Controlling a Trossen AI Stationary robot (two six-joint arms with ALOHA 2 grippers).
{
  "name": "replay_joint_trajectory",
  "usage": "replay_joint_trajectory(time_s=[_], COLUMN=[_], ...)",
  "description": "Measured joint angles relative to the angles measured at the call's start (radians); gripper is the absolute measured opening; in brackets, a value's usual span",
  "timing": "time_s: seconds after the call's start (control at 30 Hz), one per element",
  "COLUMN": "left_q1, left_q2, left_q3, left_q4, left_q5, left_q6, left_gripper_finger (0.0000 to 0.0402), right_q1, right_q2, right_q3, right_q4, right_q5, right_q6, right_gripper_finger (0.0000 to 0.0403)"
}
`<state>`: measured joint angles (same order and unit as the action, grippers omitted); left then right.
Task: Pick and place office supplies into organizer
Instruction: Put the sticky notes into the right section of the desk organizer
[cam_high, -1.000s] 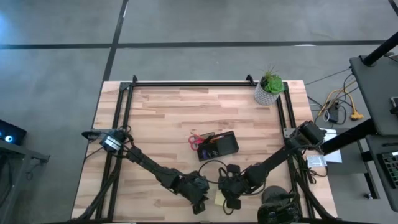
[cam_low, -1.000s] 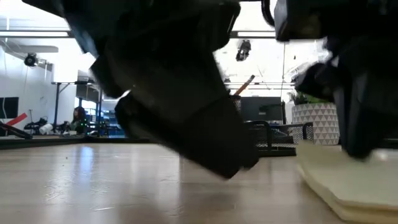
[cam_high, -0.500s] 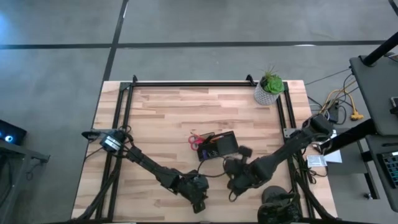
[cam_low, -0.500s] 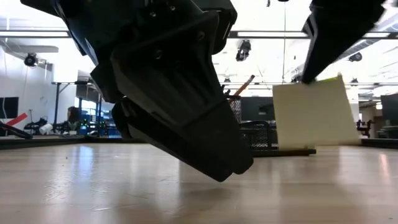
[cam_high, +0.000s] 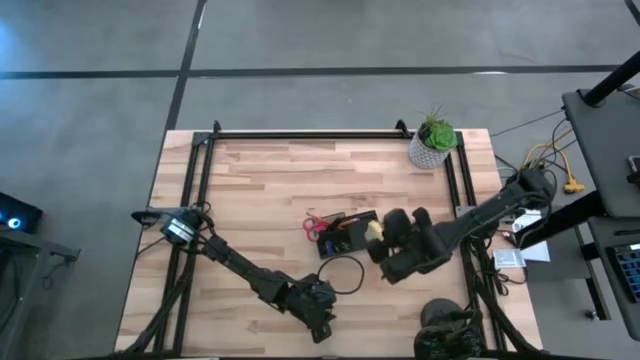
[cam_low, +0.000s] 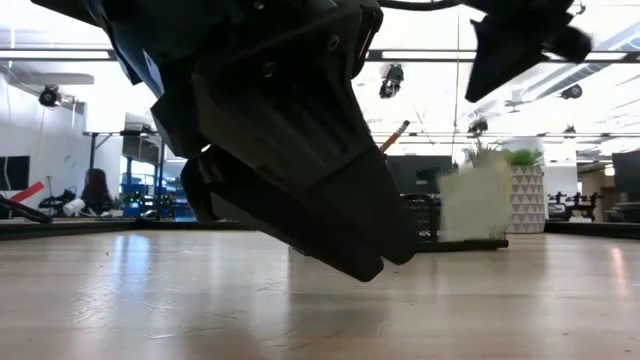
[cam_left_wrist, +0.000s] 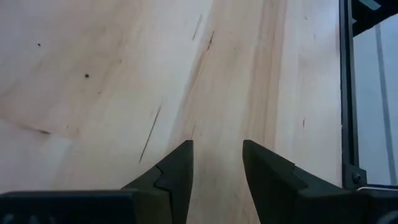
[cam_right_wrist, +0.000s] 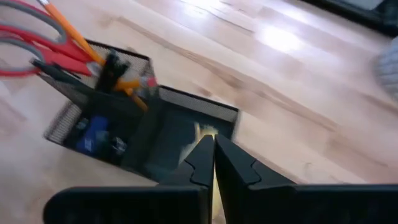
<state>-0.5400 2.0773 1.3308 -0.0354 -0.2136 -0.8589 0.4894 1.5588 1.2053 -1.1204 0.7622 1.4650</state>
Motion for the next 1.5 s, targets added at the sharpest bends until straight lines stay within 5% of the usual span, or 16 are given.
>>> replay_joint_trajectory(time_s=[0.43,0.73,1.03,1.5], left_q1=[-0.015,-0.018,-0.016,-0.016], left_q2=[-0.002,-0.002,-0.002,-0.002], left_q3=[0.000,0.000,-0.004,-0.011], left_q4=[0.005,0.002,0.002,0.001], left_q5=[-0.031,-0.039,-0.090,-0.114], left_q6=[-0.001,0.001,0.009,0.005], left_gripper_finger=[0.0123,0.0123,0.0123,0.0123], right_q1=[-0.108,-0.030,-0.050,-0.191], right_q2=[-0.003,-0.037,0.053,0.153], right_q3=[-0.099,-0.102,-0.150,-0.154], right_q4=[0.151,0.140,0.309,0.376], right_q5=[-0.074,-0.426,-0.545,-0.494], right_q6=[-0.200,-0.710,-0.891,-0.982], right_gripper_finger=[0.0008,0.0008,0.0009,0.0009])
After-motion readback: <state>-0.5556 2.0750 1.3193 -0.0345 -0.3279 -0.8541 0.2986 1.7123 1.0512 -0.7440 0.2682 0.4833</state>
